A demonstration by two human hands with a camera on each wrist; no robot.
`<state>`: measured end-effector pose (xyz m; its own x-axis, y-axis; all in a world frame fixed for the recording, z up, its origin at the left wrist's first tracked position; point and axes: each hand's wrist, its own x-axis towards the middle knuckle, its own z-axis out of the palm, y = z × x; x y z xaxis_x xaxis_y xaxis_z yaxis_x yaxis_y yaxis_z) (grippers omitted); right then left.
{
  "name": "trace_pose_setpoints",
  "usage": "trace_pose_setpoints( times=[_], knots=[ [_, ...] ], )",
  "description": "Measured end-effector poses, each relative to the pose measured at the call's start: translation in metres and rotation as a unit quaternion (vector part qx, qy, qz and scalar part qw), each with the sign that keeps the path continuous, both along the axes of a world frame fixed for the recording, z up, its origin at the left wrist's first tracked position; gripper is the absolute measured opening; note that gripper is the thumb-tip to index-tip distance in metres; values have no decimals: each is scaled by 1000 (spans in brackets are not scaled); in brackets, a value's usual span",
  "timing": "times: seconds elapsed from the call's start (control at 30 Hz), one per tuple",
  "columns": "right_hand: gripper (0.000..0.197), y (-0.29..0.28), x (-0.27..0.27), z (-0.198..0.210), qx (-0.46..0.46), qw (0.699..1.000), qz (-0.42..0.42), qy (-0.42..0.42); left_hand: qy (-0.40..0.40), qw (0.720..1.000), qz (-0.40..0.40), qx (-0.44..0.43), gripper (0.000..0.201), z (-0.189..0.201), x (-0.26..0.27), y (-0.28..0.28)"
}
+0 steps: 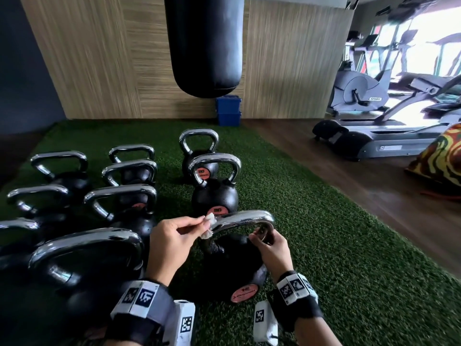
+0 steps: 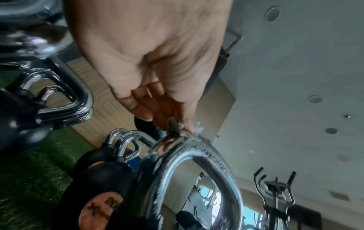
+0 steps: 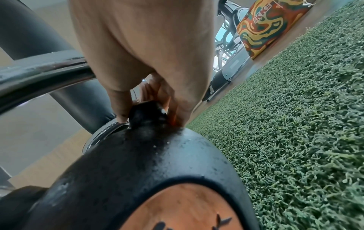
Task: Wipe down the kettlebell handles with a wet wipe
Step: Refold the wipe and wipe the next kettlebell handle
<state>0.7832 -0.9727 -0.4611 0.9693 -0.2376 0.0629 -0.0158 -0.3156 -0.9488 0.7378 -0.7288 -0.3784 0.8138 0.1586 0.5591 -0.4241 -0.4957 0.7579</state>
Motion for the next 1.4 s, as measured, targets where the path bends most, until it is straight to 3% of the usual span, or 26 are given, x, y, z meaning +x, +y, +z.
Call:
trace_pose_setpoints(
  times=[0.17, 0.33, 0.5, 0.67, 0.73, 0.9, 1.03, 1.17, 1.27, 1.4],
  knots=[
    [24, 1, 0, -3, 9, 1000, -7, 0, -57, 997, -34, -45, 16, -26, -2, -3],
    [25, 2, 0, -3, 10, 1000, -14, -2, 57, 964, -61, -254, 23, -68, -4, 6],
    [26, 2, 0, -6, 14, 1000, -12, -5, 57, 946, -54, -315, 20, -86, -10, 1],
    [27, 1, 0, -5, 8, 1000, -10, -6, 137, 947, -39, -287, 21, -113, -20, -17],
    [25, 0, -1, -4, 6, 1000, -1, -11, 125, 946, -8, -300, 17, -113, -23, -24],
    [23, -2, -4, 2, -13, 1000, 15, -2, 86, 963, 93, -239, 23, -103, -25, -31],
    [33, -16, -16, 13, -59, 997, 45, 13, 94, 970, 104, -197, 28, -101, -12, -30],
    [21, -37, -43, 16, -125, 989, 75, 8, 104, 975, 122, -152, 25, -93, 19, -32],
    [31, -41, -64, 21, -163, 981, 100, -12, 135, 980, 75, -128, 25, -83, 56, -36],
    [41, -31, -75, 22, -236, 962, 130, -32, 220, 961, -12, -164, 21, -70, 91, -56]
  ],
)
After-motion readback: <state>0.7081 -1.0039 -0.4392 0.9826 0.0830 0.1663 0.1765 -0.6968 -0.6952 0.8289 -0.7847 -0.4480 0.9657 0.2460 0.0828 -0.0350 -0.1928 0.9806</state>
